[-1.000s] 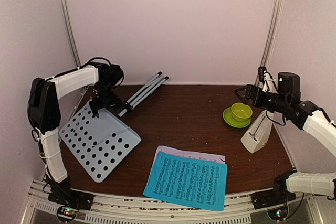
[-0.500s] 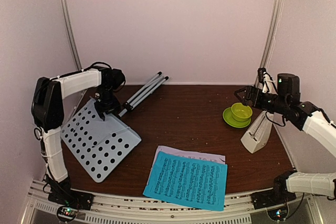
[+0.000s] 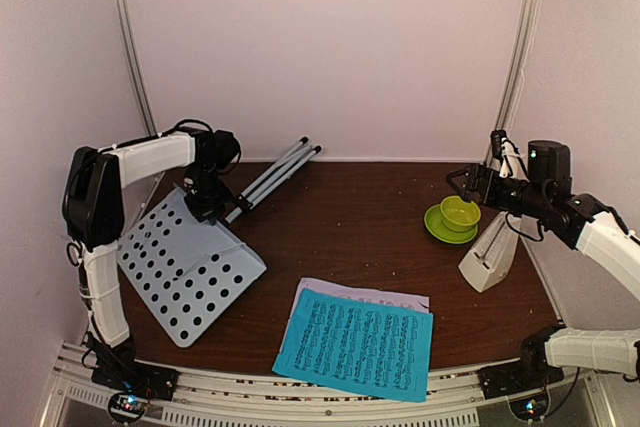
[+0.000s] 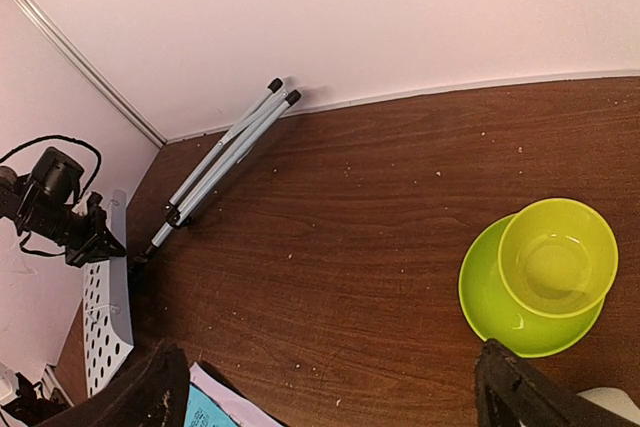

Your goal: Set up the instrument practice props

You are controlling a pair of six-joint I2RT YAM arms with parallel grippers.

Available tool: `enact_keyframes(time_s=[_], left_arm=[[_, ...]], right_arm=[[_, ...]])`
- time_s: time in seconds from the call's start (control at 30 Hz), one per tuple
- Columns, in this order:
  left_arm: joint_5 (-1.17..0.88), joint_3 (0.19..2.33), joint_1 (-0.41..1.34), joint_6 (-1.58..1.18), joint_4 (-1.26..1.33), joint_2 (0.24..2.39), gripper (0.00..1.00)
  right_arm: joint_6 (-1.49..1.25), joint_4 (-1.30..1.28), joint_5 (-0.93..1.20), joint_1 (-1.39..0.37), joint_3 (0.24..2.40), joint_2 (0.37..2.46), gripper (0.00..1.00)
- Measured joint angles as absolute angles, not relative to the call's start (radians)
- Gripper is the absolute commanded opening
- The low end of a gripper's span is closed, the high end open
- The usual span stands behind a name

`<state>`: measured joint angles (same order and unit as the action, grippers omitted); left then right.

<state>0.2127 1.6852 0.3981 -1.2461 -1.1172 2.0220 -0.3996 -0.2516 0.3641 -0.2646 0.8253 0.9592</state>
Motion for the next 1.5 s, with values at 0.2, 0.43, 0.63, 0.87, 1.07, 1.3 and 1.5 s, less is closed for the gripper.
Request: enact_keyframes(time_s=[0.2,0.43,0.63,0.87,1.07,1.3,1.5], left_arm=[[0.25,1.763,0.39,-1.241,-1.162,2.053,0.0],[0.301,1.864,0.398,-1.225,-1.256,2.054,0.0],[0.406,1.979,0.41,-1.148,-1.33,2.054,0.0],[0.581,2.143,0.45,-0.949,-1.367,2.047,0.0],[0.729,2.183,0.506,-0.643,-1.311,1.971,0.0],[0.857,2.072,0.639,-0.101,-1.038,1.796,0.0],[0.925,1.806,0.758,0.508,-0.553,1.665,0.0]], right_arm=[[-0.4,-0.252,0.364,-0.265,0.825,0.959,1.0],[-0.4,-0.251,0.365,-0.265,0.825,0.96,1.0],[-0.404,-0.251,0.365,-0.265,0.825,0.96,1.0],[-0.412,-0.25,0.364,-0.265,0.825,0.957,1.0],[-0.416,-0.229,0.371,-0.265,0.825,0.947,1.0],[-0.415,-0.175,0.429,-0.278,0.825,0.943,1.0],[-0.414,-0.156,0.45,-0.298,0.835,0.944,1.0]])
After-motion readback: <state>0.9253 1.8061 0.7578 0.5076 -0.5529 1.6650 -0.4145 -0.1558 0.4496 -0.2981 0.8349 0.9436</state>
